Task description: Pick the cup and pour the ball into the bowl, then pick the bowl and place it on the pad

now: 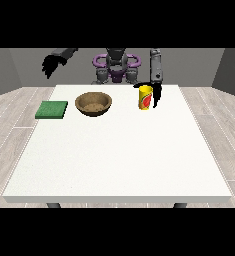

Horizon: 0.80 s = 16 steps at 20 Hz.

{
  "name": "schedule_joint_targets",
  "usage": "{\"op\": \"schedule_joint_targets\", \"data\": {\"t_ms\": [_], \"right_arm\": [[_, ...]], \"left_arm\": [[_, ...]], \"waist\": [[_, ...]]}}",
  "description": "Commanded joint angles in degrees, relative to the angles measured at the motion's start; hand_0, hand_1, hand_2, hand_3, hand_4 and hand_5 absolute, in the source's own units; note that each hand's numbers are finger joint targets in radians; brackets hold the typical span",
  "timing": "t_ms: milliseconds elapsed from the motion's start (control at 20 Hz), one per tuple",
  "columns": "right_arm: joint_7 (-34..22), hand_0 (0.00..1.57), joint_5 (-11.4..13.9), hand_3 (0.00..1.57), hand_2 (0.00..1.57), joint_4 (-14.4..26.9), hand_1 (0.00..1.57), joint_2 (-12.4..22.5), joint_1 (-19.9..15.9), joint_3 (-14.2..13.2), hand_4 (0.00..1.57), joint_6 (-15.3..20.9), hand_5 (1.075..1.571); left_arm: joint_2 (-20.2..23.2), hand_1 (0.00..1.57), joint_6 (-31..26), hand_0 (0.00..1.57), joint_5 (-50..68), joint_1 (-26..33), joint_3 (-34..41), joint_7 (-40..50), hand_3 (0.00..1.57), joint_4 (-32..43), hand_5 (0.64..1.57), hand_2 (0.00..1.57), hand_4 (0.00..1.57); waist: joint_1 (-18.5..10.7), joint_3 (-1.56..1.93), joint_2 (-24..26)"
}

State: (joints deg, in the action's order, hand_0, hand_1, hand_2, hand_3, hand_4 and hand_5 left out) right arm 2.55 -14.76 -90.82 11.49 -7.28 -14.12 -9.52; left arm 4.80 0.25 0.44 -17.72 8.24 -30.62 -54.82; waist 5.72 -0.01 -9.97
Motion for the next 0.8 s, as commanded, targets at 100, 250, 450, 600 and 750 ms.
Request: {"op": "schedule_joint_targets", "data": {"t_ms": [100, 250, 450, 600, 750], "right_arm": [[-1.87, 0.0, -1.97, 0.0, 0.0, 2.45, 0.0, 2.75, -2.21, -2.23, 0.68, -1.54, 1.566], [-3.31, 0.0, -5.36, 0.0, 0.0, -1.02, 0.0, 4.03, -3.89, -3.04, 0.66, -3.42, 1.569], [-2.8, 0.0, -7.29, 0.07, 0.0, -4.3, 0.0, 5.69, -2.21, -3.35, 0.64, -6.86, 1.568], [-4.77, 0.0, -11.3, 0.17, 0.0, 1.29, 0.0, 10.31, -3.48, -8.77, 0.64, -8.94, 1.566], [-4.23, 0.0, -11.15, 0.18, 0.0, 8.11, 0.0, 11.16, -2.29, -10.34, 0.63, -10.09, 1.566]], "left_arm": [[0.63, 0.0, 1.24, 0.0, 0.37, -4.64, 2.67, -5.04, 0.0, 11.95, 1.535, 0.0, 0.65], [0.71, 0.92, 6.98, 0.92, -3.34, -5.14, 2.15, -8.84, 1.38, 14.13, 1.538, 1.32, 1.24], [2.23, 1.26, 12.4, 1.26, -3.99, -5.23, 5.31, -16.58, 1.57, 19.19, 1.483, 1.57, 1.33], [0.12, 1.28, 16.67, 1.28, -6.5, -5.09, 2.78, -13.01, 1.57, 17.97, 1.449, 1.57, 1.38], [1.91, 1.28, 15.82, 1.28, -9.28, -6.77, -0.9, -3.58, 1.57, 15.26, 1.413, 1.57, 1.41]], "waist": [[0.46, -0.01, 0.32], [3.88, -0.02, -2.01], [7.12, -0.05, -5.82], [6.22, 0.01, -2.55], [2.38, 0.07, 4.17]]}}
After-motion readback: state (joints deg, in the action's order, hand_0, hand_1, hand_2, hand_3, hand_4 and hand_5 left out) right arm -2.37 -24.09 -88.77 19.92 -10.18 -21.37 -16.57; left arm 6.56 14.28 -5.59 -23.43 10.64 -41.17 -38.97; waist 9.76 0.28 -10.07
